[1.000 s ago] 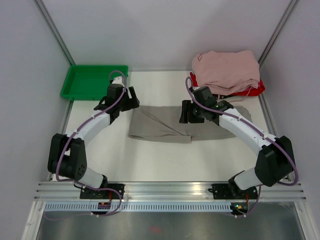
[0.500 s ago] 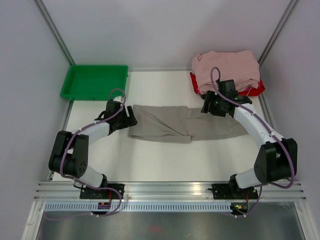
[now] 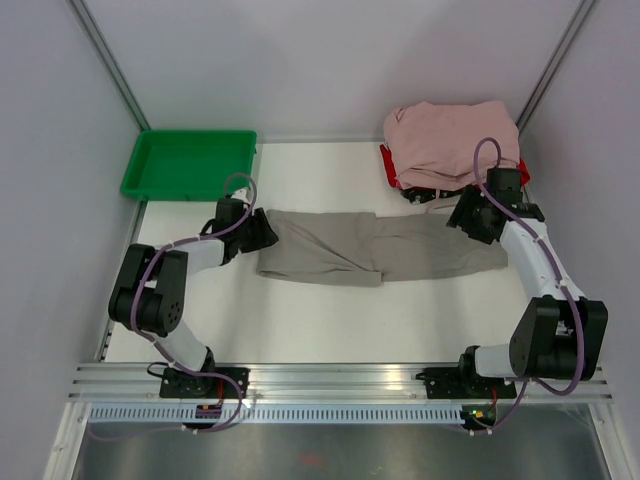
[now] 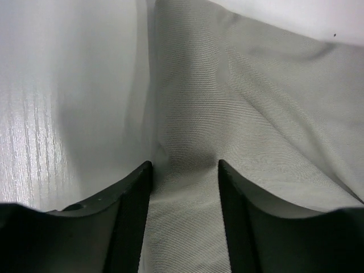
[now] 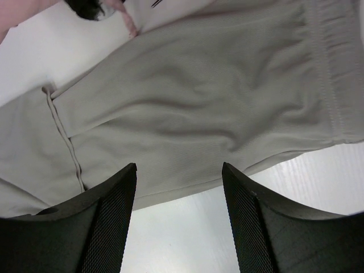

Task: Fold and stack the trousers
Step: Fold the trousers

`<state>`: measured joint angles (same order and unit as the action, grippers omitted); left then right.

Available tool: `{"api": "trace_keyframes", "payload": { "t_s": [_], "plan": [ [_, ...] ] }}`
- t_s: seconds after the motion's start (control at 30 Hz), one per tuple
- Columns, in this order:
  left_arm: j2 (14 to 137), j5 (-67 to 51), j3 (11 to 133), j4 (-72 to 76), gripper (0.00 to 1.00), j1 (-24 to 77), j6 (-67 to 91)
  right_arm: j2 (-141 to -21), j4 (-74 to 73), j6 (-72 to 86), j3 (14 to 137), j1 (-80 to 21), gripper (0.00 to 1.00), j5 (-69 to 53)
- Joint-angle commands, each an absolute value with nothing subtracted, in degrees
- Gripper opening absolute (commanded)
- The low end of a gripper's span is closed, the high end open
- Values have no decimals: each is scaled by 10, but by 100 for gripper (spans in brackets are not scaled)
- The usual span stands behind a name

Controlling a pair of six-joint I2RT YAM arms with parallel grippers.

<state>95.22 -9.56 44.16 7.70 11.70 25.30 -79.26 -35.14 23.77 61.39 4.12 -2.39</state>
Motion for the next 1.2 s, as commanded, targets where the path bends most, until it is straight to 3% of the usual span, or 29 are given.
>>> {"api": "trace_keyframes", "payload": {
  "t_s": [0.0, 0.07, 0.2, 0.27, 0.57, 0.77, 1.0, 1.17],
  "plan": [
    [966, -116, 450, 69, 54, 116, 270, -763, -350, 249, 606, 53, 69, -4],
    [962, -115, 447, 60, 43, 116, 270, -756, -348, 250, 595, 57, 69, -4],
    [943, -89, 446, 30, 9, 116, 257, -751, -341, 245, 569, 62, 69, -6],
    [926, -60, 448, 5, 2, 113, 251, -744, -330, 231, 545, 62, 69, -16],
    [807, -46, 432, -50, 2, 15, 213, -707, -283, 211, 485, 50, 71, -72],
    [772, -53, 437, -99, 2, -61, 192, -699, -253, 247, 465, -55, 74, -55],
    [719, -60, 452, -138, 2, -77, 136, -735, -219, 273, 479, -109, 76, -52],
    [716, -126, 485, -151, 2, -77, 132, -801, -190, 262, 527, -125, 77, -72]
  ]
}}
